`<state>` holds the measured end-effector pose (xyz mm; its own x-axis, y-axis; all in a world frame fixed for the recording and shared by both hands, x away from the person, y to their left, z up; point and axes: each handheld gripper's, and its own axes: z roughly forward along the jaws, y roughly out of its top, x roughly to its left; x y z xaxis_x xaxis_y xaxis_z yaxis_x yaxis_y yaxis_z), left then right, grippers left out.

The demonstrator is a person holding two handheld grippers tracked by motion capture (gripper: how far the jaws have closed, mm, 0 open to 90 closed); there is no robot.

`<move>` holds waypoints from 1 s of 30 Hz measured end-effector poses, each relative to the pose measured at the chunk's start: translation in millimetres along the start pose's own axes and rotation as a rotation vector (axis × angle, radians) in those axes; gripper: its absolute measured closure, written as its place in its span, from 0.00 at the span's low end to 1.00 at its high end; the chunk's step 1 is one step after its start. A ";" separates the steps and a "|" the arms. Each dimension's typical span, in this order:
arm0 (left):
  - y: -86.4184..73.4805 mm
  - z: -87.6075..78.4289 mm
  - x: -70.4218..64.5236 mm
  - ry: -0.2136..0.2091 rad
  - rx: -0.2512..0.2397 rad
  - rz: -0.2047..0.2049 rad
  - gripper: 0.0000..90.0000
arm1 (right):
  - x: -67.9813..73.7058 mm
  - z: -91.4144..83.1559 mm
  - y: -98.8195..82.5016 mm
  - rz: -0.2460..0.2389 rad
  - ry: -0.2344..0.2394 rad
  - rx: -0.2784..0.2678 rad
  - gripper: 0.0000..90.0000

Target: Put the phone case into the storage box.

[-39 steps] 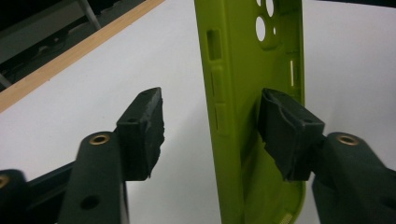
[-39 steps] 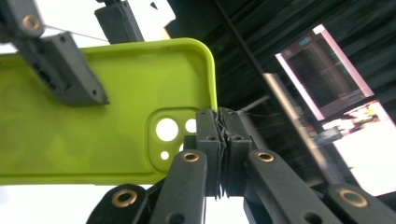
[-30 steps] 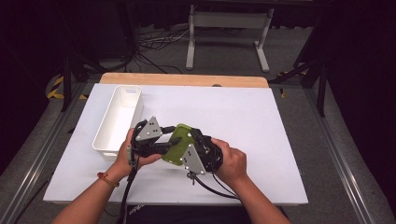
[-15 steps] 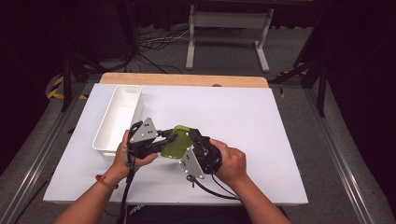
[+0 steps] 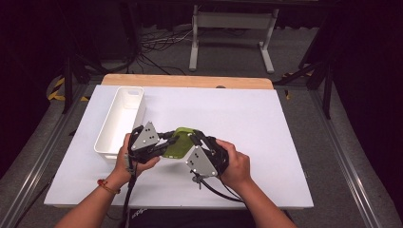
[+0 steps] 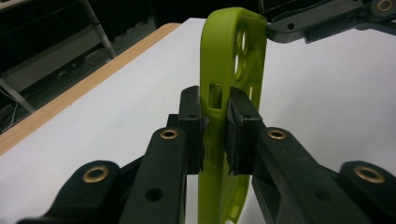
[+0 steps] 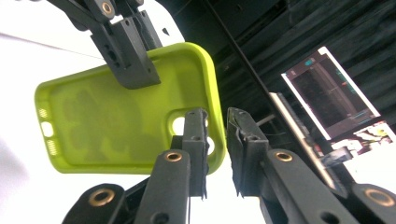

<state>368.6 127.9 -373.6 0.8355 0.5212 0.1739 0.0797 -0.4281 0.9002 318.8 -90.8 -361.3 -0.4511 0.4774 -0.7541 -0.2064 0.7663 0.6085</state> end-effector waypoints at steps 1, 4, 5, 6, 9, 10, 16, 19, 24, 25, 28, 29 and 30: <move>-0.1 -0.8 0.5 0.005 0.003 0.000 0.88 | -0.8 -0.2 -0.1 0.013 0.009 -0.004 0.84; -0.4 -1.5 1.4 0.007 0.002 -0.005 0.88 | -3.8 -0.9 -0.8 0.058 0.030 -0.014 0.80; -0.5 -2.2 1.4 0.009 0.005 -0.009 0.88 | -5.7 -1.4 -1.2 0.080 0.043 -0.020 0.79; -0.4 -2.5 1.4 0.011 0.006 -0.017 0.88 | -8.5 -2.0 -1.8 0.116 0.062 -0.026 0.76; 0.0 -4.1 3.0 0.018 0.011 -0.015 0.88 | -15.0 -3.1 -3.5 0.200 0.123 -0.052 0.69; -0.1 -4.6 3.6 0.020 0.010 -0.017 0.88 | -17.0 -3.6 -4.0 0.218 0.131 -0.061 0.67; -0.6 -7.9 6.7 0.030 0.000 -0.039 0.88 | -25.1 -5.8 -10.9 0.301 0.188 -0.075 0.56; -1.1 -9.5 8.7 0.042 -0.004 -0.048 0.88 | -28.9 -8.0 -17.7 0.342 0.198 -0.089 0.49; -1.2 -11.5 11.0 0.050 -0.003 -0.051 0.88 | -28.5 -16.1 -32.9 0.372 0.194 -0.096 0.37; -1.3 -12.5 12.1 0.051 -0.007 -0.055 0.88 | -26.9 -22.2 -42.9 0.372 0.189 -0.089 0.33; -1.0 -15.5 14.3 0.056 -0.015 -0.062 0.88 | -25.6 -27.2 -51.5 0.366 0.194 -0.081 0.31; -0.8 -16.6 15.5 0.057 -0.014 -0.061 0.88 | -24.7 -30.3 -57.1 0.364 0.183 -0.076 0.30; -0.8 -17.0 15.8 0.059 -0.018 -0.067 0.88 | -24.2 -32.5 -61.5 0.371 0.180 -0.070 0.29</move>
<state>372.5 149.1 -364.8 0.7951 0.5911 0.1360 0.1240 -0.3779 0.9175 314.2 -163.5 -372.4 -0.6491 0.6282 -0.4291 -0.0572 0.5222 0.8509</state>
